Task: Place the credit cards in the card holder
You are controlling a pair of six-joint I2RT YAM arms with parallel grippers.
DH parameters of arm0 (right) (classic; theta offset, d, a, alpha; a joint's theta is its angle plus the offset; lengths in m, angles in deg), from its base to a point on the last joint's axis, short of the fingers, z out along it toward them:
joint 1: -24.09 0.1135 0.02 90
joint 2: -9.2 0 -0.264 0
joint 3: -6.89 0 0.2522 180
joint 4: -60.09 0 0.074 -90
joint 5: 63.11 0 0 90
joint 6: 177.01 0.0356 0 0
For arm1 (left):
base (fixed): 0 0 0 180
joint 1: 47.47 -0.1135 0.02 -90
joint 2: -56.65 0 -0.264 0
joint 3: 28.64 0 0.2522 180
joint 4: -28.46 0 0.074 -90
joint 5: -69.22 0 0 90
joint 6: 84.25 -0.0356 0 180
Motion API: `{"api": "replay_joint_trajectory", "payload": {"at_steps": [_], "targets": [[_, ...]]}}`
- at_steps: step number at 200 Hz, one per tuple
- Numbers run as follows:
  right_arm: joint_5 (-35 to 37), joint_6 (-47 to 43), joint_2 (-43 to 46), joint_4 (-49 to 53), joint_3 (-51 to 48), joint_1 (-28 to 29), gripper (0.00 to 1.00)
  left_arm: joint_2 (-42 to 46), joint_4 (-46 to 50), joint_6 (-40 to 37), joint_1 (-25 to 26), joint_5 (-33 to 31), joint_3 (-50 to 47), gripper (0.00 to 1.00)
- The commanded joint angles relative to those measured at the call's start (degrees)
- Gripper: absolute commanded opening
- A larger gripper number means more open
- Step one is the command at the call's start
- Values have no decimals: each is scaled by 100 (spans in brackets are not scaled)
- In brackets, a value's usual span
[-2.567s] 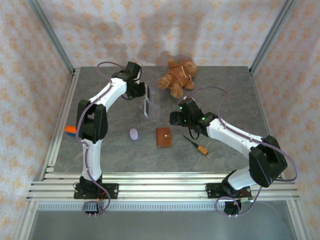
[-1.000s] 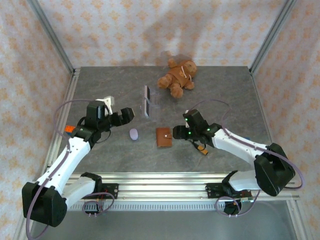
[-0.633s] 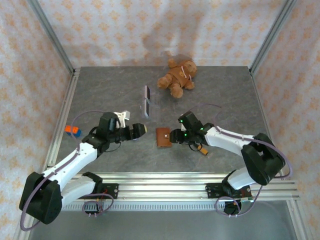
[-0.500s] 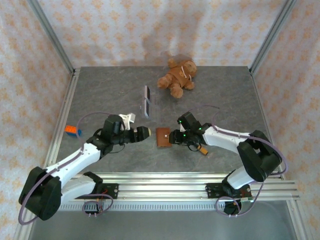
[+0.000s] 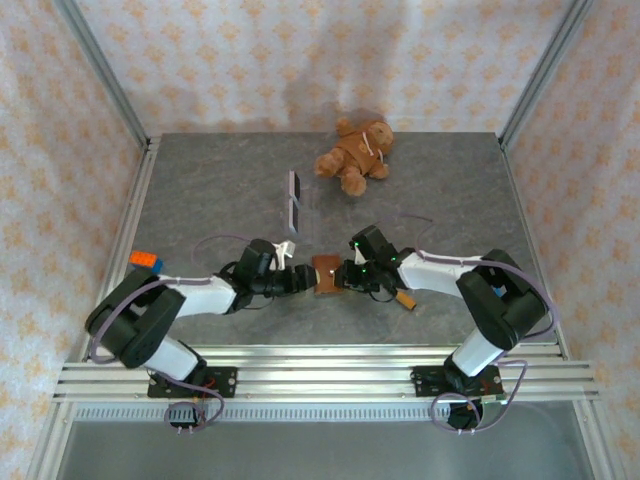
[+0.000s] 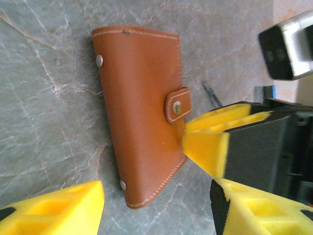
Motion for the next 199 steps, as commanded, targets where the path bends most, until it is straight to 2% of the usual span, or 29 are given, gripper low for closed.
{"api": "replay_joint_trajectory", "payload": {"at_steps": [1, 27, 85, 100, 129, 160, 199], "targets": [[-116, 100, -140, -315, -127, 32, 26, -458, -1042, 337, 49, 52, 0, 59], [-114, 147, -48, -482, -310, 32, 23, -863, -1413, 561, 79, 86, -36, 59], [-348, 38, -100, -722, -364, 32, 22, -795, -554, 360, 305, -423, 146, 59], [-358, 24, -93, -682, -330, 32, 23, -729, -638, 506, 323, -537, 83, 59], [-261, -98, 24, -355, -96, 32, 28, -487, -326, 452, 317, -781, -36, 59], [166, -330, 126, 642, 379, 32, 31, -179, 2, 451, 331, -908, -127, 59], [435, -346, 308, 917, 514, -27, 36, 52, 682, 278, 325, -937, 70, 61]]}}
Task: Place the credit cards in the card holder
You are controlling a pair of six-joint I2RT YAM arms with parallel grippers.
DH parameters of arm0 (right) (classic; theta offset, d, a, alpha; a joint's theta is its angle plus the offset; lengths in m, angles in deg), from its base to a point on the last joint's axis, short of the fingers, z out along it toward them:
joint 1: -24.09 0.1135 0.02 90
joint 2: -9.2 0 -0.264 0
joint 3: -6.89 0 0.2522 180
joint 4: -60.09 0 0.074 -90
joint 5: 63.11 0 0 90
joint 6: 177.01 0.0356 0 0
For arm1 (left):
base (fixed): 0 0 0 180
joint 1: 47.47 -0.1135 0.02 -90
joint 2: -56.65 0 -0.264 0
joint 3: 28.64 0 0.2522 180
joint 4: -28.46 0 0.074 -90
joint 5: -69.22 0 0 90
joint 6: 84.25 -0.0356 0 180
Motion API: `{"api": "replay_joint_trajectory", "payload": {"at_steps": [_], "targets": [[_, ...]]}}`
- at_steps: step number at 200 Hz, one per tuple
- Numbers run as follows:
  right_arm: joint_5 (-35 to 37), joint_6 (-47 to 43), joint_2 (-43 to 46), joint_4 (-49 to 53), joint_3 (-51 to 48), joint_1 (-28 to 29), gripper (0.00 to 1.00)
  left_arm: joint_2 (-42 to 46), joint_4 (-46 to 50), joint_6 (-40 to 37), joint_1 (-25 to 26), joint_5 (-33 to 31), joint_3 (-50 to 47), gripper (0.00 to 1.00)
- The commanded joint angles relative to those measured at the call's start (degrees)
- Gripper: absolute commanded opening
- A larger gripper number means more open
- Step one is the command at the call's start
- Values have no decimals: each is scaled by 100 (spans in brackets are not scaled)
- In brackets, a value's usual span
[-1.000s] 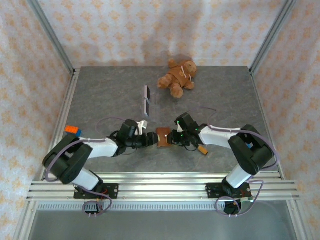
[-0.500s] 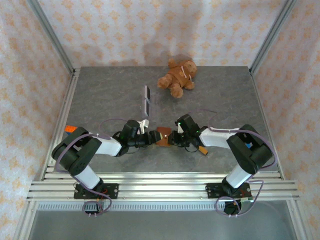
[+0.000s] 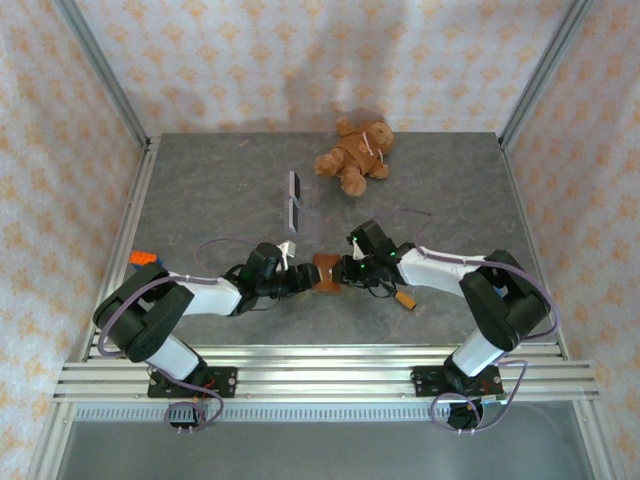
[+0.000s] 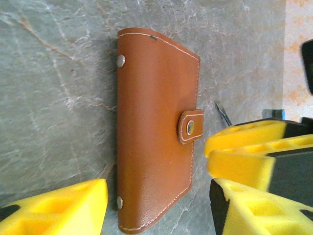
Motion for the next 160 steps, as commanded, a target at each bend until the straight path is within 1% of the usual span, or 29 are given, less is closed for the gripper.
{"api": "replay_joint_trajectory", "payload": {"at_steps": [1, 42, 58, 103, 135, 160], "targets": [[347, -127, 175, 483, 179, -26, 36, 94, 799, -230, 65, -180, 79, 61], [381, -33, -33, 433, 266, -145, 38, -96, 1157, -389, 73, -52, 520, 61], [380, -13, -75, 379, 294, -193, 40, -199, 1291, -396, 70, -62, 620, 54], [6, 117, -409, -40, 355, -372, 41, -449, 1324, -379, 116, 41, 816, 47], [-209, 185, -628, -330, 357, -375, 40, -557, 1394, -359, 178, 61, 942, 40], [-435, 345, -777, -638, 305, -361, 38, -587, 1420, -406, 214, -1, 947, 31]]}}
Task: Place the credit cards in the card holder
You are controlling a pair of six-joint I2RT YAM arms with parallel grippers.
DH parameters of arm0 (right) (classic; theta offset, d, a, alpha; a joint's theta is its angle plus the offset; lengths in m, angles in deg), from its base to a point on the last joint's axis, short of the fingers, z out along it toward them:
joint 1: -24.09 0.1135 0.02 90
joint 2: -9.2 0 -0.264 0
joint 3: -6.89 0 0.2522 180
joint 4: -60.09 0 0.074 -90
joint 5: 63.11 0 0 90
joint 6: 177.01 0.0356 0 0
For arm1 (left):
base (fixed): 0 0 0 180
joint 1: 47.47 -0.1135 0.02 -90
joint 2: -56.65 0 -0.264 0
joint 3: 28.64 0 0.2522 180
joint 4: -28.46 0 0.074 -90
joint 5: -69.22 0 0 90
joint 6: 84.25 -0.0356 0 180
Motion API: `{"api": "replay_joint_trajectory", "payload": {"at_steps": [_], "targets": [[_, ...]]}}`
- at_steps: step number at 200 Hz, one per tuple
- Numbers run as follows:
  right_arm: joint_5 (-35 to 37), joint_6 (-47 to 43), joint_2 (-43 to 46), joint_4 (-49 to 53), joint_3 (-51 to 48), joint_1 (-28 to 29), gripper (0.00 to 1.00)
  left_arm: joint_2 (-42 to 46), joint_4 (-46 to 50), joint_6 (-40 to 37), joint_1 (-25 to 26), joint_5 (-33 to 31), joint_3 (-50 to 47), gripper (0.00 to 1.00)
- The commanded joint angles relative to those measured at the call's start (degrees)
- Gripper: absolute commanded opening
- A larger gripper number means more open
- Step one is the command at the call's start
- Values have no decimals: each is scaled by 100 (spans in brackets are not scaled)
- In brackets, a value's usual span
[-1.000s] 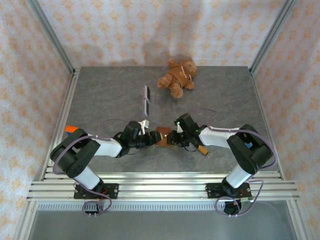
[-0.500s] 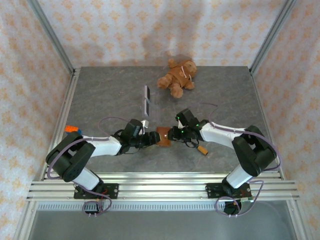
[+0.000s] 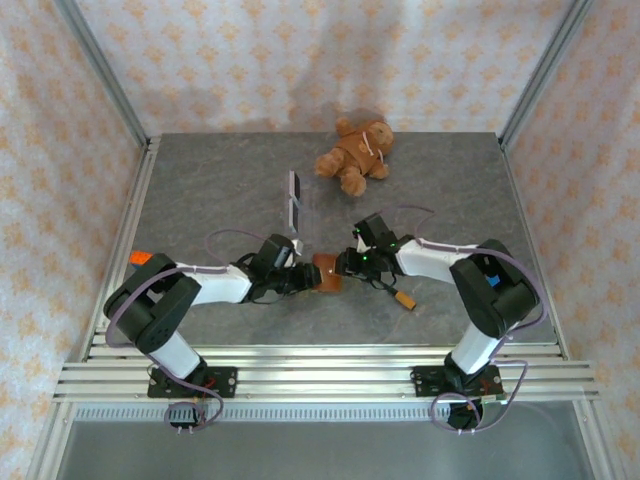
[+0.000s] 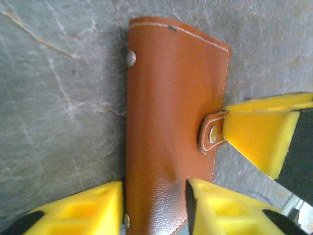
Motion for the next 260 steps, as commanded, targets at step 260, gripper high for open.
{"api": "replay_joint_trajectory", "payload": {"at_steps": [260], "targets": [[1271, -493, 1203, 583, 79, 984, 43, 1469, 1345, 106, 250, 247, 180, 0]]}}
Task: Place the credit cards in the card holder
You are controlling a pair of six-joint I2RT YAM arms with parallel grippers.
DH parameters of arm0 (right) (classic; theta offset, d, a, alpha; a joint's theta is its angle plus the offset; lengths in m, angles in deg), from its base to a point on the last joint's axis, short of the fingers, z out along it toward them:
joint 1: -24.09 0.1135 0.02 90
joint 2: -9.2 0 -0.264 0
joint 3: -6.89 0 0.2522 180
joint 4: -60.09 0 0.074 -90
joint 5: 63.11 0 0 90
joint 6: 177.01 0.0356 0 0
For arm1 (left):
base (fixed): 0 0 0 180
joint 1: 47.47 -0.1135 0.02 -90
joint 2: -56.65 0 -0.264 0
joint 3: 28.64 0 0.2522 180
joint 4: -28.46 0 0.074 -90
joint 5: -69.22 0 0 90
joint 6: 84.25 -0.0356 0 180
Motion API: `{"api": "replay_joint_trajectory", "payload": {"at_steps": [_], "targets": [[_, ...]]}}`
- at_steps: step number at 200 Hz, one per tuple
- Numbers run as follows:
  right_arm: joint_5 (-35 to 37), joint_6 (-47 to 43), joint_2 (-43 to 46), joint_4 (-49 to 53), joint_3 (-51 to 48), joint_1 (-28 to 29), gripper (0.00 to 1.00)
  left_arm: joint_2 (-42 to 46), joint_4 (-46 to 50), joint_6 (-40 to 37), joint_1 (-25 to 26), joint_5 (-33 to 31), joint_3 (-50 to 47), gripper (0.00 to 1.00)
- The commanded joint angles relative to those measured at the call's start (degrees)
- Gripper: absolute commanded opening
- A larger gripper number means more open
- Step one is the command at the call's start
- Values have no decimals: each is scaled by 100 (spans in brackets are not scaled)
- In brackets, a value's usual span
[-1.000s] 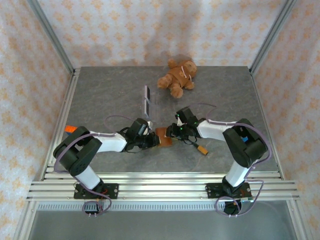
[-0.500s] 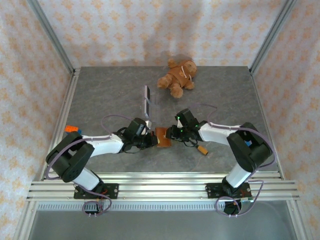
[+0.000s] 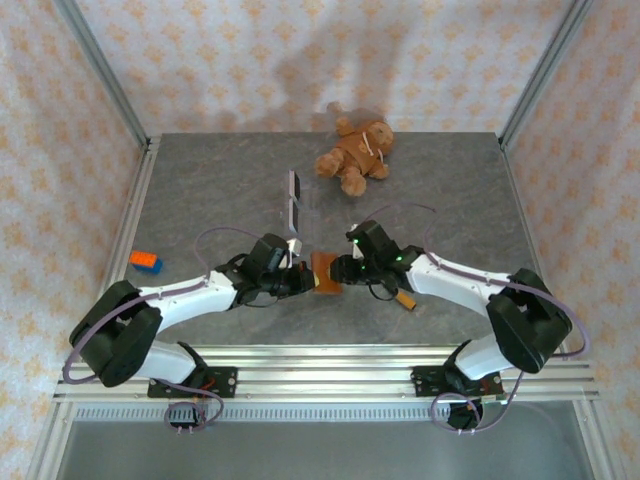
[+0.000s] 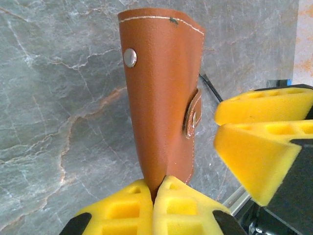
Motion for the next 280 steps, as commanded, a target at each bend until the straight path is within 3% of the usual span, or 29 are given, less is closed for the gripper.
{"api": "replay_joint_trajectory", "payload": {"at_steps": [1, 35, 111, 195, 245, 280], "targets": [[464, -113, -157, 152, 317, 176, 43, 134, 232, 134, 64, 142, 166, 0], [1088, -293, -350, 472, 561, 457, 43, 183, 247, 197, 65, 210, 200, 0], [1473, -254, -717, 619, 663, 672, 38, 253, -221, 375, 73, 351, 156, 0], [2185, -134, -713, 1035, 687, 685, 0, 192, 387, 176, 73, -20, 279, 0], [2447, -110, -550, 1227, 596, 687, 0, 85, 601, 97, 73, -258, 161, 0], [2319, -113, -140, 1240, 438, 684, 0, -244, 7, 216, 73, 11, -117, 0]]}}
